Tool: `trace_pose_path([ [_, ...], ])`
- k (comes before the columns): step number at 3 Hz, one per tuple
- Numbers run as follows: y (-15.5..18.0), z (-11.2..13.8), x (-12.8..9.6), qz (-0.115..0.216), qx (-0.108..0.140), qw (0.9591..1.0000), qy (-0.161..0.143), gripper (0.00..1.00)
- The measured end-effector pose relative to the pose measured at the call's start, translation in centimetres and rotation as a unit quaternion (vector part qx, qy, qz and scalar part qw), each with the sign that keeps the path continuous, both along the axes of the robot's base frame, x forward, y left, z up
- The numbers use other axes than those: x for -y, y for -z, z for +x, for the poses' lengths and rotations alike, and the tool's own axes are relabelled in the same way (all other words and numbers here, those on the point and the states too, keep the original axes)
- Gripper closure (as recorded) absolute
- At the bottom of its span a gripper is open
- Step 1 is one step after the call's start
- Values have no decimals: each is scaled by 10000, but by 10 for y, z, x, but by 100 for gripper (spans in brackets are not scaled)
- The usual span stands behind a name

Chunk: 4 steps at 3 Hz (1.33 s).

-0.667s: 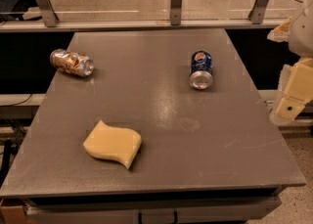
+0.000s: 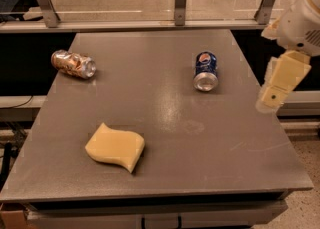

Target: Place pepsi can upright

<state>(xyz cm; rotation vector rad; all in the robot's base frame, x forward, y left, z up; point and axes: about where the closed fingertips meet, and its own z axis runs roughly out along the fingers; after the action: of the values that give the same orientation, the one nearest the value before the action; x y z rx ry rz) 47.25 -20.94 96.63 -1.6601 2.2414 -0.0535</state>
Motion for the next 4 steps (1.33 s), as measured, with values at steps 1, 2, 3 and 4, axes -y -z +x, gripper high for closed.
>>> trace_pose_path([
  [1,17,53,-18,292,22,9992,280,0],
  [2,34,106,-30,612,35,9942,881,0],
  [3,46,146,-39,876,1,9822,1661,0],
  [4,63,171,-44,996,-180,9640,2457,0],
])
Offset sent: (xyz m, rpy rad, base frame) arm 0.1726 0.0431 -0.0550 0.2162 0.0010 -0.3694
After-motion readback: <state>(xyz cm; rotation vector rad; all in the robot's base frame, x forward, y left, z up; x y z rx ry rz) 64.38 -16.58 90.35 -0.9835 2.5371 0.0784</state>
